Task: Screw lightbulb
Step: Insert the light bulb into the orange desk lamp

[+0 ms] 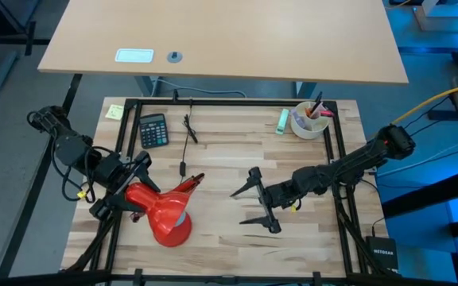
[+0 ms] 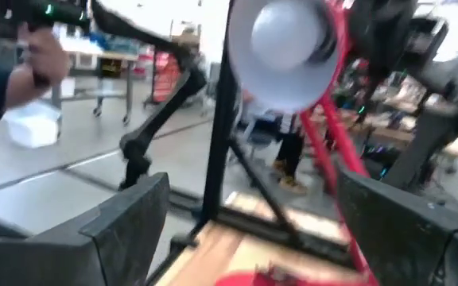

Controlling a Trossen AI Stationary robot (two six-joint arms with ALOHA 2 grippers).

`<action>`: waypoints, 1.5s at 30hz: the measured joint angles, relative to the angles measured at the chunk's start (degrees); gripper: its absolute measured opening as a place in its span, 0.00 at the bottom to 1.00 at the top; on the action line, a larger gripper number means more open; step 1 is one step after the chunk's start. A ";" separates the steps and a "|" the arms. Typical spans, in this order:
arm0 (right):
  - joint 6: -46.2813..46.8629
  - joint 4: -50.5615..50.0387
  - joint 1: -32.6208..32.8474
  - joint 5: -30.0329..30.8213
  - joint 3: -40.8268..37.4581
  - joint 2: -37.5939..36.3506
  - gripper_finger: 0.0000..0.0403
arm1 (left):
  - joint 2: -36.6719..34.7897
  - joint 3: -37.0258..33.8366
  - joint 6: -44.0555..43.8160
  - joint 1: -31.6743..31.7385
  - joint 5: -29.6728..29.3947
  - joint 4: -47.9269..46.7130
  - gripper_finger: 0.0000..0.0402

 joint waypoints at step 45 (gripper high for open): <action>-74.88 0.75 4.37 31.52 44.66 30.89 0.89 | 1.02 0.12 2.27 0.09 -9.14 0.53 0.63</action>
